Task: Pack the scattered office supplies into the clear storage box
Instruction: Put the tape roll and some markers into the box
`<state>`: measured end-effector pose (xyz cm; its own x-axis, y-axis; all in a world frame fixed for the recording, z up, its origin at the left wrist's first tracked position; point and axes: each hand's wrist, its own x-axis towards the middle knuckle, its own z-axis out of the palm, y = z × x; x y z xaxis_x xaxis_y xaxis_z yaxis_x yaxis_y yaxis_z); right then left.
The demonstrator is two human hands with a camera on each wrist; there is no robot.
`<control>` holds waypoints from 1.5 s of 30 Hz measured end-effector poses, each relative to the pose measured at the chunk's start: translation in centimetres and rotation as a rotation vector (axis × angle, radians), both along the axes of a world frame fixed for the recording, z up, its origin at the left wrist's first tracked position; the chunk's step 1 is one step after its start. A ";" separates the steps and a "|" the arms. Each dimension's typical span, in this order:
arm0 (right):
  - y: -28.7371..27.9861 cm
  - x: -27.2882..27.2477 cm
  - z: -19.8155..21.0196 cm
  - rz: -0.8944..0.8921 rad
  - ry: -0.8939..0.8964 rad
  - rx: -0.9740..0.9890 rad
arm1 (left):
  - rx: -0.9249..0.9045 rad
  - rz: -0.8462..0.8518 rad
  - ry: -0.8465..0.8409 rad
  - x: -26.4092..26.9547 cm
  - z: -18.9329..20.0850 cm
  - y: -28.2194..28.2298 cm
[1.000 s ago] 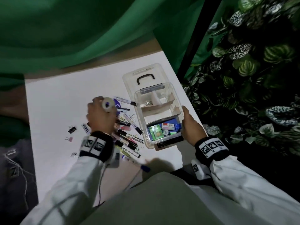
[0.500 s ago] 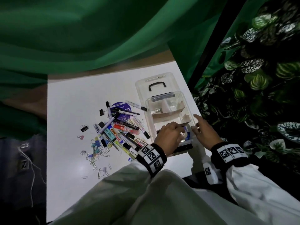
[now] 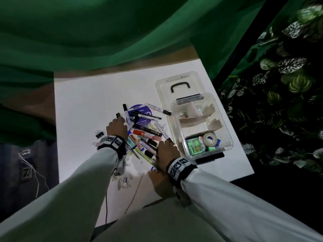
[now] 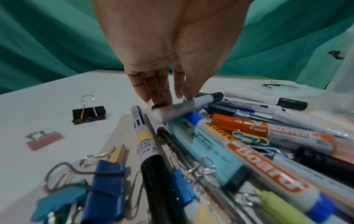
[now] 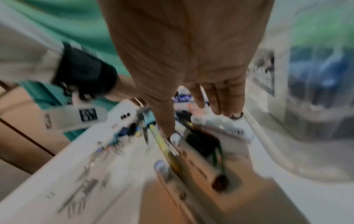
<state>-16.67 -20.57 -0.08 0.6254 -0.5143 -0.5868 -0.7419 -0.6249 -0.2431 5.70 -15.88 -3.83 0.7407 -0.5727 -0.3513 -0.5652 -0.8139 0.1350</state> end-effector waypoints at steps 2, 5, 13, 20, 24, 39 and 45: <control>0.4 0.2 -2.0 0.022 0.035 -0.097 | 0.028 -0.090 -0.015 0.2 -0.8 -0.3; 0.7 0.1 -3.4 0.039 0.031 -0.183 | -0.002 -0.137 -0.051 -0.1 -1.3 0.0; 0.5 -0.5 -3.7 -0.068 -0.017 -0.089 | -0.020 -0.184 0.010 -2.8 -1.2 0.1; -0.3 -1.0 -2.8 -0.076 -0.058 -0.024 | 0.019 -0.070 0.080 -3.6 -0.6 -1.6; -0.9 -1.2 -1.4 -0.056 -0.075 -0.022 | 0.059 -0.098 0.022 -4.9 -1.0 -2.6; -14.9 -7.4 12.5 0.122 -0.082 -0.321 | 0.054 -0.717 0.131 -7.6 0.0 -5.7; -16.4 -8.4 8.6 0.089 -0.148 -0.196 | 0.111 -0.809 -0.016 -7.8 -0.2 -6.2</control>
<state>-25.11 -36.96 8.54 0.7453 -0.5479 -0.3799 -0.6470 -0.7321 -0.2132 -2.12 -22.11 -4.07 0.1181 -0.8950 -0.4301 -0.9849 -0.1609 0.0644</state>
